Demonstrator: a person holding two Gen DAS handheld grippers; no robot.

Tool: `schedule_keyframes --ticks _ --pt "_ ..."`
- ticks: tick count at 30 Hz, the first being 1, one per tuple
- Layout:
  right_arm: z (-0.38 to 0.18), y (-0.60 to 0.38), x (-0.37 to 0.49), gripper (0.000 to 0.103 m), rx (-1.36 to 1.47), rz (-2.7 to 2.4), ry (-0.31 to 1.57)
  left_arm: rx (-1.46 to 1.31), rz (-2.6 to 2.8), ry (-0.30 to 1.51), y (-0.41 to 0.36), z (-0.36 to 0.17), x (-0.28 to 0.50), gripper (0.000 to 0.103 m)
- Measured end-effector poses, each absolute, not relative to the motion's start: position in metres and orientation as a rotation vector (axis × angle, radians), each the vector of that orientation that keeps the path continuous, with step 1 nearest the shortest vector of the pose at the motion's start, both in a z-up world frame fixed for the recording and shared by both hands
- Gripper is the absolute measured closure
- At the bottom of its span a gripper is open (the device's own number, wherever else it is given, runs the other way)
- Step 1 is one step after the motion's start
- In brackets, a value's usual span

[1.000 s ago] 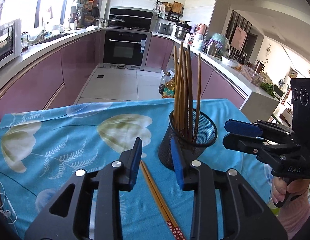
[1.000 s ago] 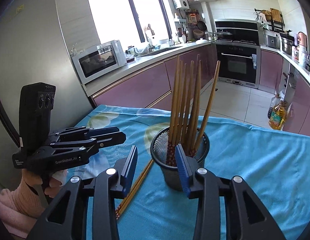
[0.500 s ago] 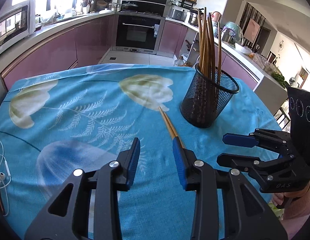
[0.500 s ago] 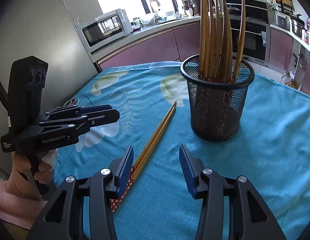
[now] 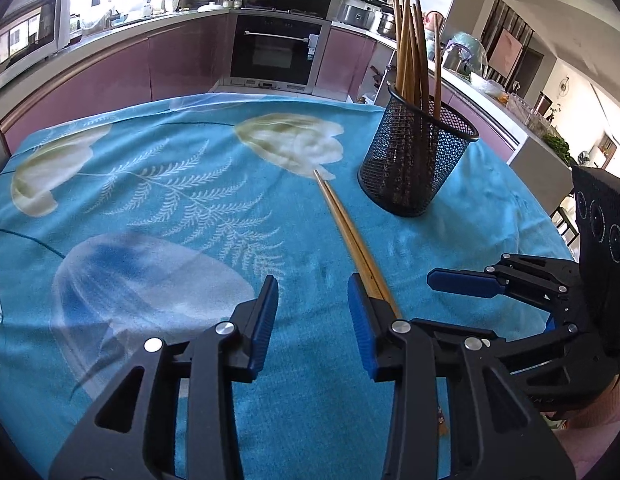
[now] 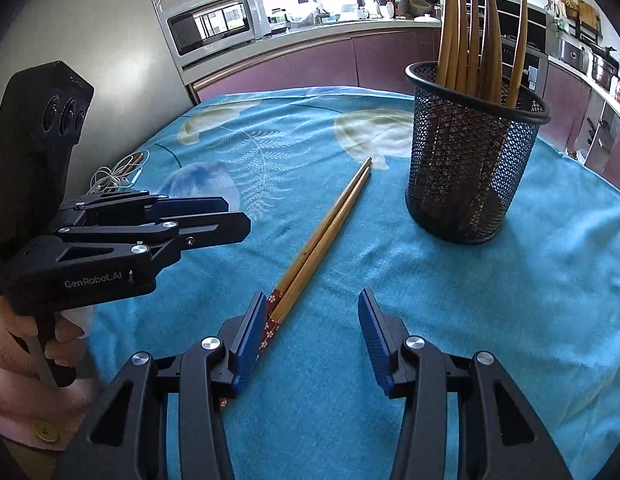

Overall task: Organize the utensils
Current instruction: 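Move both open tools back over the last two chopsticks, then close the right tool on one chopstick while the left tool grasps the other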

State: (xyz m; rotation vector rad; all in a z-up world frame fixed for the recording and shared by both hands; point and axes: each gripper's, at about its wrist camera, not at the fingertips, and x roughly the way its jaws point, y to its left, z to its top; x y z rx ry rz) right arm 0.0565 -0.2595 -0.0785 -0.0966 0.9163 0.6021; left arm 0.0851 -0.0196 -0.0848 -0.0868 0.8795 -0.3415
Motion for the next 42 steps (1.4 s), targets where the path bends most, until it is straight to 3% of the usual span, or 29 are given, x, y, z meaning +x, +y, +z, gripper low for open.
schedule_keyframes --ticks 42 --pt "-0.079 -0.282 0.061 0.059 -0.029 0.564 0.93 0.04 -0.426 0.916 -0.062 -0.104 0.077 0.061"
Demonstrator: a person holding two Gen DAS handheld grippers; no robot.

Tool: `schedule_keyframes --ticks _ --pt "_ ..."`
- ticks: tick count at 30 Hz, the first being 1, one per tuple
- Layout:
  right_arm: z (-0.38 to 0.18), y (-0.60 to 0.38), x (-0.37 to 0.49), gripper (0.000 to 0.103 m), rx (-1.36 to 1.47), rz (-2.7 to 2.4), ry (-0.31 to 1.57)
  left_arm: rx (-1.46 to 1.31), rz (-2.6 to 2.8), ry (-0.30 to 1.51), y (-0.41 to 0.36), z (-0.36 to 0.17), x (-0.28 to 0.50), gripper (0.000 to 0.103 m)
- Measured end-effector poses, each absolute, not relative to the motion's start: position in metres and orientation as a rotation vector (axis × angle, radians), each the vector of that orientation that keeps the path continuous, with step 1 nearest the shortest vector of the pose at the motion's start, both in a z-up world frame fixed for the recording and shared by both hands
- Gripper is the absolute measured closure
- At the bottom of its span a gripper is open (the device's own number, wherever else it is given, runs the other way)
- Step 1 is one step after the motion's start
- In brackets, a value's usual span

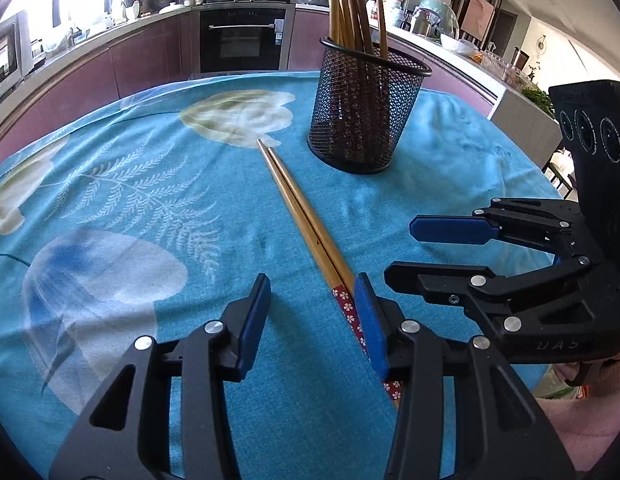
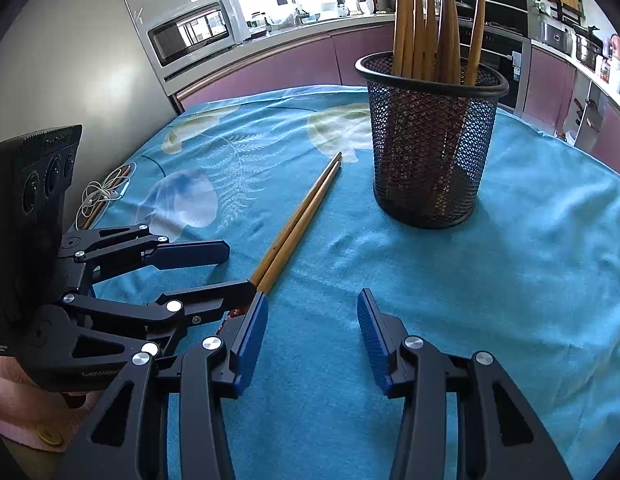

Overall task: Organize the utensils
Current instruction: 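Close the right tool on one chopstick while the left tool grasps the other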

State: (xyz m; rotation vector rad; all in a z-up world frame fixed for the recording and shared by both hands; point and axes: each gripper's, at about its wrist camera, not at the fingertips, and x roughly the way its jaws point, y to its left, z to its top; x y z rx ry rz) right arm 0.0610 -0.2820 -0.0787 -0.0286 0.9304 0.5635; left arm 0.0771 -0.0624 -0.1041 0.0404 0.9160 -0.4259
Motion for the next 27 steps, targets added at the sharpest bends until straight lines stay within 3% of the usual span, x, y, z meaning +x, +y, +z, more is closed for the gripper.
schedule_keyframes --ticks 12,19,27 --pt "-0.077 -0.268 0.068 0.059 -0.049 0.58 0.921 0.005 -0.409 0.929 -0.052 -0.103 0.07 0.079" --pt "-0.081 -0.254 0.08 0.073 -0.051 0.59 0.937 -0.043 -0.428 0.94 -0.048 -0.104 0.063 0.092" --pt "-0.082 -0.254 0.083 0.074 -0.081 0.566 0.95 -0.068 -0.434 0.952 -0.049 -0.105 0.059 0.094"
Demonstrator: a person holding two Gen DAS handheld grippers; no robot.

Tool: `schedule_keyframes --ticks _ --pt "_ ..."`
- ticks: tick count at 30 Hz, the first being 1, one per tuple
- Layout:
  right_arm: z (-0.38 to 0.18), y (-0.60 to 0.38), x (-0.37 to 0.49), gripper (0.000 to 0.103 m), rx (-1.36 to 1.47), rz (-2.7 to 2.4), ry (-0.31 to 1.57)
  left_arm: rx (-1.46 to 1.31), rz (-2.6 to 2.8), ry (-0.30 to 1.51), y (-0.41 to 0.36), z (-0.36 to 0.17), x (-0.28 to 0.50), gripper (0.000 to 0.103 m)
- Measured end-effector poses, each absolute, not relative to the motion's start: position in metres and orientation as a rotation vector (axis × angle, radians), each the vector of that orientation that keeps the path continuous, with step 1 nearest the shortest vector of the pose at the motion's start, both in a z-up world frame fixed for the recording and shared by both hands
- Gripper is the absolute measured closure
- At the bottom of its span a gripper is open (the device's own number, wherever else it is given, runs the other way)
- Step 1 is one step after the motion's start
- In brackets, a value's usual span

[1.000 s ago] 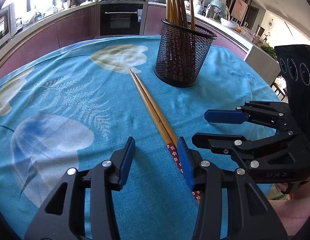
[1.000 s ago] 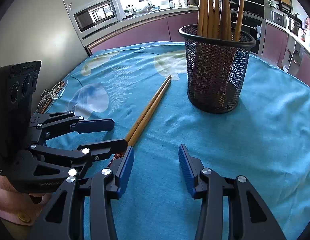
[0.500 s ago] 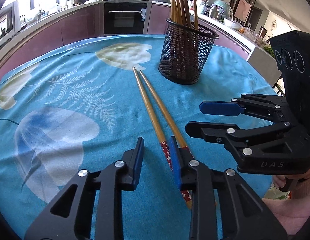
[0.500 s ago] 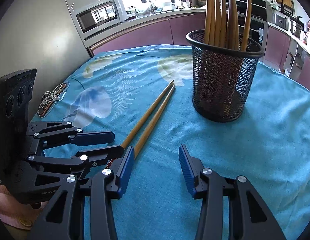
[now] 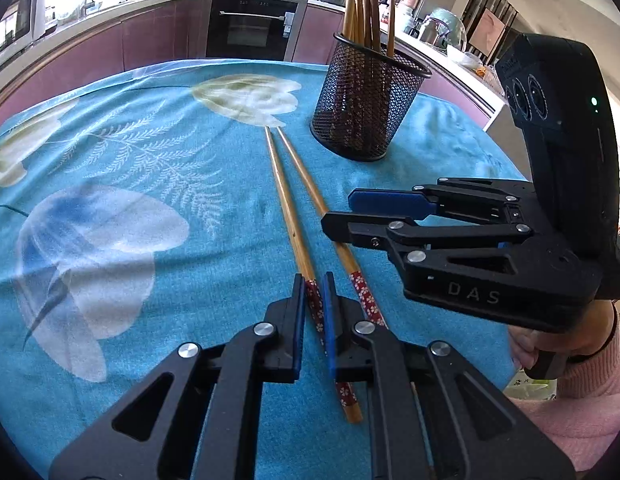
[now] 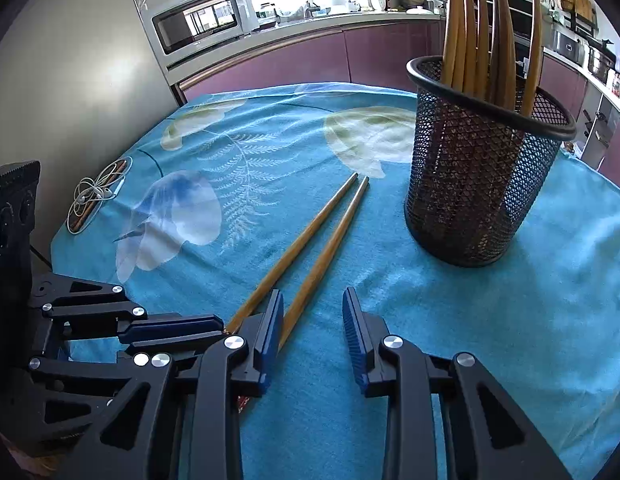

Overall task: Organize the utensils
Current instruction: 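Close the right tool on one chopstick while the left tool grasps the other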

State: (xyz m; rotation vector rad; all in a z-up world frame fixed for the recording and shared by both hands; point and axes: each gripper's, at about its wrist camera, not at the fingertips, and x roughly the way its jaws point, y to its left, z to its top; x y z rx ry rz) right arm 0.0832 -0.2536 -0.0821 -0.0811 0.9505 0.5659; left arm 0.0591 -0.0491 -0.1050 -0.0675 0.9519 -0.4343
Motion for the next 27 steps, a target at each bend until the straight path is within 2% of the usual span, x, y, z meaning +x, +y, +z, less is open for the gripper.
schedule_keyframes --ticks 6,21,27 --pt "-0.082 -0.258 0.089 0.075 -0.07 0.549 0.961 -0.038 -0.414 0.942 -0.05 -0.103 0.069 0.085" --pt "-0.084 -0.263 0.105 0.076 -0.057 0.519 0.964 0.031 -0.395 0.939 -0.064 -0.103 0.109 0.085" --pt "-0.085 -0.265 0.11 0.08 -0.033 0.514 0.964 0.019 -0.382 0.941 -0.066 -0.105 0.121 0.09"
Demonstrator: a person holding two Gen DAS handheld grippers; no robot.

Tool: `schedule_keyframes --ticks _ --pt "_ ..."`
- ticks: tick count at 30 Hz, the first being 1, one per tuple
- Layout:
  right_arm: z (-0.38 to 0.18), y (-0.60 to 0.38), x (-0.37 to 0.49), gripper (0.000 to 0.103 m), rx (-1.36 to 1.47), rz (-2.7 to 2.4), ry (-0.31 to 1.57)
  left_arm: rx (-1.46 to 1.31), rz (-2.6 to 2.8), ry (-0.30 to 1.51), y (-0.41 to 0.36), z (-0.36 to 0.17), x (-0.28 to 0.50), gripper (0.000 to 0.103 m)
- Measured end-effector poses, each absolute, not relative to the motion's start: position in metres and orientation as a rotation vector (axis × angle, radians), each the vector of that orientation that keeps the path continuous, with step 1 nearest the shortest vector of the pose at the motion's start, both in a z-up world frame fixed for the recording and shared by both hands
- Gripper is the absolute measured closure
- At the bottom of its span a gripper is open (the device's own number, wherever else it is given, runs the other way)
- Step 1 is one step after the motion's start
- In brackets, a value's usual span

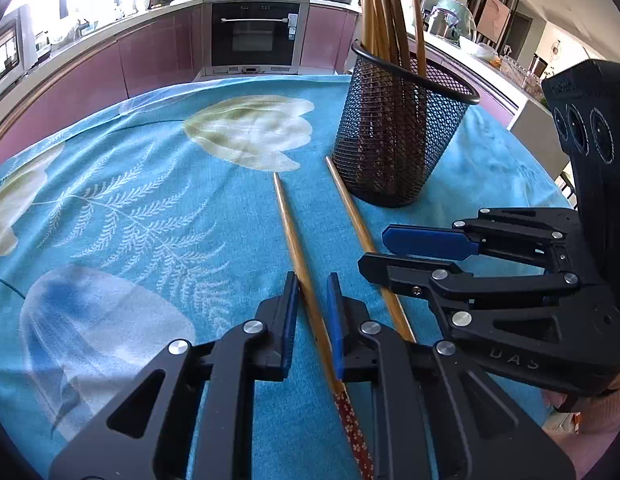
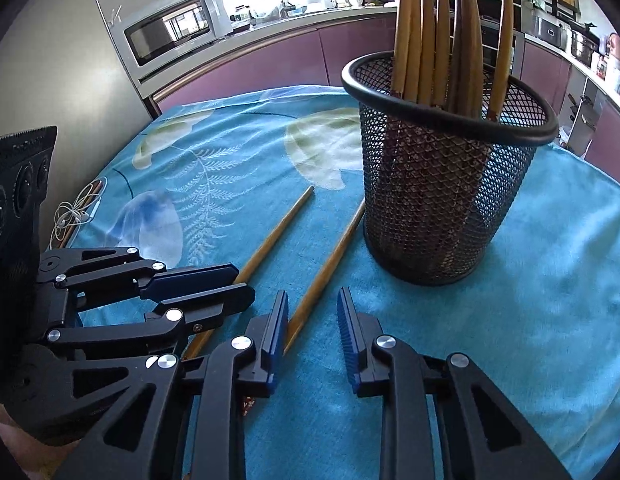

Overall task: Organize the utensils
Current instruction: 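Close the right tool on one chopstick while the left tool grasps the other, then lift both held chopsticks upright and carry them over the mesh cup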

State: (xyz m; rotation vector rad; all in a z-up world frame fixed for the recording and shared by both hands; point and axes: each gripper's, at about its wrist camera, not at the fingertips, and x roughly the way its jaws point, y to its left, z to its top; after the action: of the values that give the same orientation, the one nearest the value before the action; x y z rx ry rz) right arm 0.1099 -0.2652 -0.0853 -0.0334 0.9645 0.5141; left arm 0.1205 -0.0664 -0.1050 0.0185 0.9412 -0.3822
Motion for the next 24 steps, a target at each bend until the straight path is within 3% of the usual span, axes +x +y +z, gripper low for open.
schedule_keyframes --ticks 5,9,24 --pt "-0.085 -0.264 0.111 0.083 -0.031 0.511 0.96 0.011 -0.371 0.939 -0.067 -0.105 0.122 0.091" --pt "-0.086 -0.267 0.112 0.091 -0.006 0.515 0.965 -0.007 -0.365 0.941 -0.067 -0.105 0.123 0.093" --pt "-0.078 -0.277 0.106 0.097 0.034 0.53 0.942 -0.034 -0.362 0.931 -0.069 -0.1 0.117 0.095"
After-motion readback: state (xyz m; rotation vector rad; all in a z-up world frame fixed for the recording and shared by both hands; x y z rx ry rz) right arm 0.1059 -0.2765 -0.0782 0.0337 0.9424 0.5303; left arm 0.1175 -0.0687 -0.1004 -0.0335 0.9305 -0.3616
